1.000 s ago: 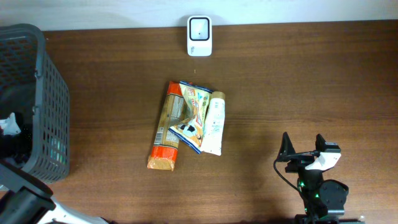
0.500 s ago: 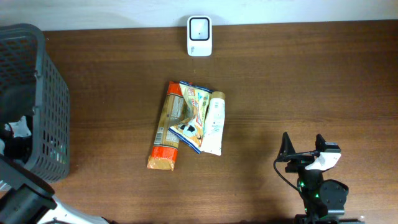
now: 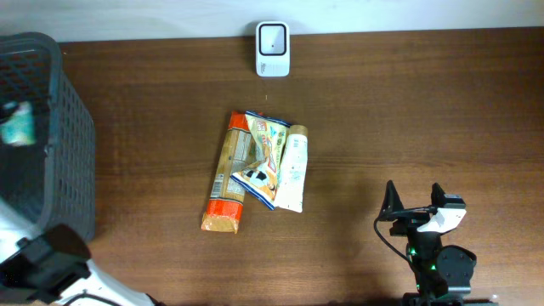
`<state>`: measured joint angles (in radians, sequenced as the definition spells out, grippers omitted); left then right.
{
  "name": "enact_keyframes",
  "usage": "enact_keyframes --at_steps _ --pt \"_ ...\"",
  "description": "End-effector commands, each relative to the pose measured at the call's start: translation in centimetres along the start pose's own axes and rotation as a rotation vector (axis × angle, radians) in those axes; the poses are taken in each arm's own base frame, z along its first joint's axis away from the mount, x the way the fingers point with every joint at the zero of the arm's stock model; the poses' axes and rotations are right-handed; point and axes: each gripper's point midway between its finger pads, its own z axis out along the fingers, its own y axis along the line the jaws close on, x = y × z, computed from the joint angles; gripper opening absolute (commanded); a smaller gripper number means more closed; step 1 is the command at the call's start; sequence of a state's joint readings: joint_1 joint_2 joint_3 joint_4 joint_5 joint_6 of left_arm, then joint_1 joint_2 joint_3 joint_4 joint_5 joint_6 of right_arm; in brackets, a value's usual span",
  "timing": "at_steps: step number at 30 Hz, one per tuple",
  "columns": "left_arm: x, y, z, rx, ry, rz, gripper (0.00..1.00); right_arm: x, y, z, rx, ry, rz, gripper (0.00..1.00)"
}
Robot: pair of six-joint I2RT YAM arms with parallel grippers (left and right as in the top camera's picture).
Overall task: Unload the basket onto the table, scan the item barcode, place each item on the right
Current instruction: 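Place the small green box on the table and raise the left arm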
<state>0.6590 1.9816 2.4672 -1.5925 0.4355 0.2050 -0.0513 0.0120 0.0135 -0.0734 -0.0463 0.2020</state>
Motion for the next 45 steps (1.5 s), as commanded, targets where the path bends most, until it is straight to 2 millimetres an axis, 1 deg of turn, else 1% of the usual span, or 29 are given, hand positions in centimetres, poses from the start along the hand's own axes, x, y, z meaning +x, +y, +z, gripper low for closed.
enact_keyframes --at_steps 1,6,7,8,9,11,12,13,14,17,20,21,22,23,24,25,26,29,30,31,32,35,37,38,39,40,41,43,45 --pt "1.3 -6.5 3.2 0.083 0.103 0.106 0.00 0.3 0.0 0.0 -0.001 0.003 -0.007 0.99" --pt "3.8 -11.7 7.2 -0.126 0.217 0.227 0.00 0.3 0.0 0.0 0.000 0.003 -0.007 0.98" --pt "4.3 -12.1 7.7 -0.136 0.233 0.229 0.00 0.3 0.0 0.0 -0.001 0.003 -0.007 0.99" --pt "6.0 -12.8 9.3 -0.149 0.291 0.229 0.00 0.3 0.0 0.0 0.000 0.003 -0.007 0.99" --pt "7.3 -13.1 10.7 -0.147 0.334 0.236 0.00 0.3 0.0 0.0 0.000 0.003 -0.007 0.99" --pt "11.1 -13.2 15.7 -0.152 0.428 0.221 0.00 0.3 0.0 0.0 0.000 0.003 -0.007 0.99" --pt "12.3 -13.0 17.2 -0.157 0.449 0.207 0.00 0.3 0.0 0.0 -0.001 0.003 -0.007 0.99" --pt "14.3 -12.6 19.2 -0.166 0.478 0.182 0.00 0.3 0.0 0.0 0.000 0.003 -0.007 0.99" --pt "15.7 -12.3 20.5 -0.165 0.496 0.166 0.00 0.3 0.0 0.0 0.000 0.003 -0.007 0.99" --pt "19.2 -13.1 22.9 -0.113 0.545 0.179 0.00 0.3 0.0 0.0 -0.001 0.003 -0.008 0.99" --pt "22.0 -13.8 24.1 -0.104 0.584 0.217 0.02 0.3 0.0 0.0 -0.001 0.003 -0.007 0.99" --pt "22.7 -13.9 24.3 -0.102 0.591 0.226 0.10 0.3 0.0 0.0 0.000 0.003 -0.007 0.99" --pt "23.5 -14.6 24.8 -0.072 0.598 0.229 0.25 0.3 0.0 0.0 0.000 0.003 -0.007 0.99" --pt "24.1 -15.6 25.0 -0.022 0.605 0.227 0.50 0.3 0.0 0.0 0.000 0.003 -0.007 0.99" --pt "24.5 -16.3 25.1 0.008 0.611 0.226 0.66 0.3 0.0 0.0 0.000 0.003 -0.007 0.99" --pt "24.7 -16.7 25.2 0.024 0.613 0.228 0.91 0.3 0.0 0.0 -0.001 0.003 -0.007 0.99" --pt "24.6 -17.1 25.3 0.032 0.606 0.235 0.99 0.3 0.0 0.0 -0.001 0.003 -0.007 0.99" --pt "22.7 -18.0 24.7 0.051 0.564 0.268 0.99 0.3 0.0 0.0 0.000 0.003 -0.007 0.99" --pt "19.6 -19.3 23.3 0.072 0.501 0.293 0.99 0.3 0.0 0.0 0.000 0.003 -0.007 0.99" --pt "18.0 -19.8 22.5 0.078 0.468 0.295 0.99 0.3 0.0 0.0 0.000 0.003 -0.007 0.99" --pt "15.6 -20.5 21.0 0.092 0.415 0.305 0.99 0.3 0.0 0.0 -0.001 0.003 -0.007 0.99" --pt "7.3 -23.1 14.9 0.138 0.191 0.370 0.99 0.3 0.0 0.0 0.000 0.003 -0.007 0.99" --pt "4.3 -24.4 12.1 0.158 0.087 0.413 0.99 -0.3 -0.3 0.0 0.020 -0.021 -0.008 0.99" --pt "3.4 -24.8 11.2 0.166 0.050 0.423 0.99 -0.1 -0.1 0.0 0.009 -0.013 -0.008 0.99" --pt "2.7 -25.2 10.5 0.171 0.021 0.428 0.99 0.2 -1.2 0.0 0.066 -0.006 -0.015 0.99" --pt "2.7 -25.2 10.5 0.171 0.023 0.427 0.99 -0.1 -1.7 -0.1 0.098 -0.018 -0.014 0.99" --pt "2.9 -25.1 10.7 0.169 0.030 0.426 0.99 -0.2 -1.3 0.0 0.074 -0.022 -0.010 0.99" --pt "2.9 -24.2 10.9 0.122 0.037 0.424 0.99 0.1 0.9 0.0 -0.053 0.000 -0.012 0.99" --pt "2.4 -24.5 10.9 0.126 0.014 0.427 0.99 0.7 2.6 -0.1 -0.151 0.035 -0.010 0.99"
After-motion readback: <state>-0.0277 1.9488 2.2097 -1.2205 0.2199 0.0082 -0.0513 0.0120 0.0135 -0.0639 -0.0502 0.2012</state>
